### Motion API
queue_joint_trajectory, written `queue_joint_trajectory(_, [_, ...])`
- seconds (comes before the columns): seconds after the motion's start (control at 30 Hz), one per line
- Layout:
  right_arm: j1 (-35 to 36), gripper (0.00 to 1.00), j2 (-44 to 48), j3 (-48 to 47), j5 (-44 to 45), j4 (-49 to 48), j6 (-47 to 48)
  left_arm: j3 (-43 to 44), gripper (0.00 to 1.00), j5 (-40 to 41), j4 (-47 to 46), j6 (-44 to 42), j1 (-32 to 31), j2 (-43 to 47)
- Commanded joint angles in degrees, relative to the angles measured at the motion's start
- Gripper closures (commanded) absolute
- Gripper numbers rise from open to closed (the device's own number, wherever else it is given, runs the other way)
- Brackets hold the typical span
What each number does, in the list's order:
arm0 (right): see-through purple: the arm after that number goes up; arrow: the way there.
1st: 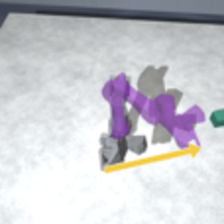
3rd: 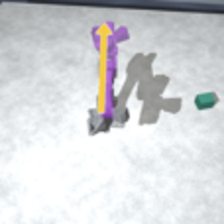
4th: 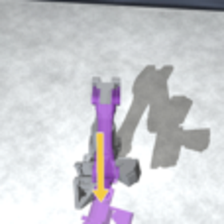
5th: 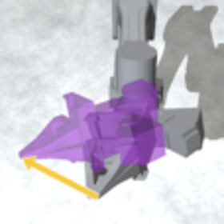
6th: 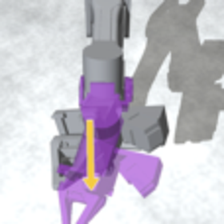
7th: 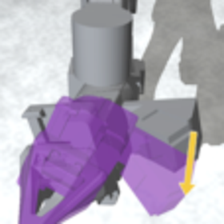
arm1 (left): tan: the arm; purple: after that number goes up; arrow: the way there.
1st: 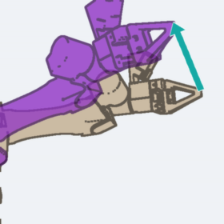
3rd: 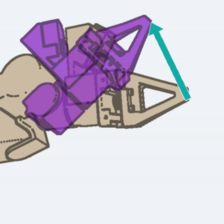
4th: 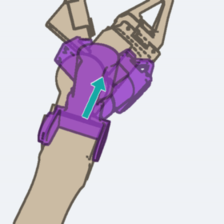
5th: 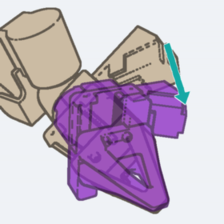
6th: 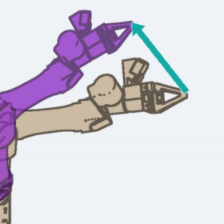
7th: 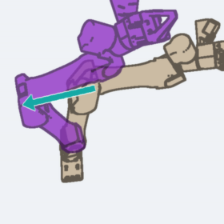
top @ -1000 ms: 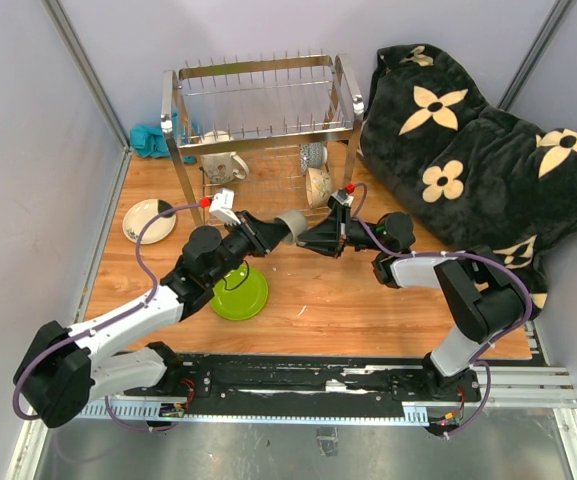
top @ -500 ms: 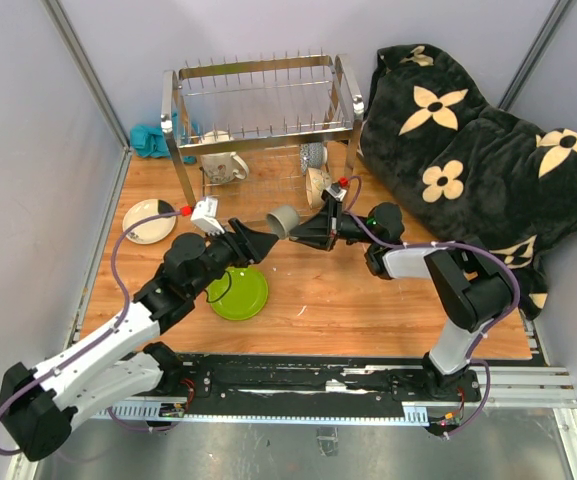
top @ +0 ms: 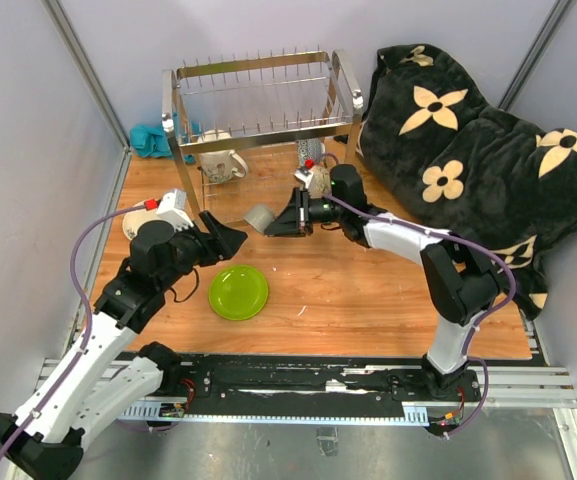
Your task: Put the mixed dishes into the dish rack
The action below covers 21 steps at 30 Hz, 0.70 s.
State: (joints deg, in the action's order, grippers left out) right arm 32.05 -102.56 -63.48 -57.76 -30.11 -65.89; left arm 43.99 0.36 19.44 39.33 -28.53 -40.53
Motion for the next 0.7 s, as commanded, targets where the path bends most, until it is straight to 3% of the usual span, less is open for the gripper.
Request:
queue_joint_trajectory(0.0, [3.26, 0.99, -3.57, -9.36, 3.29, 20.12, 20.83, 3.13, 0.27, -4.86, 3.94, -2.85, 3.72, 0.15])
queue_joint_trajectory(0.1, [4.96, 0.99, -6.73, -14.25, 6.19, 24.32, 24.33, 4.37, 0.25, -4.03, 5.44, -3.37, 5.69, 0.36])
queue_joint_trajectory(0.37, [6.18, 0.99, -15.53, -23.12, 7.29, 23.58, 24.05, 6.35, 0.24, -2.75, 7.46, -3.39, 9.30, 0.80])
queue_joint_trajectory(0.53, [6.17, 0.99, -20.77, -32.92, 10.06, 28.88, 27.86, 7.95, 0.21, -0.42, 11.15, -3.67, 11.66, 0.82])
queue_joint_trajectory(0.67, [6.18, 0.99, -24.18, -39.78, 13.22, 34.04, 32.17, 7.47, 0.19, -3.36, 11.14, -3.24, 14.65, 0.20])
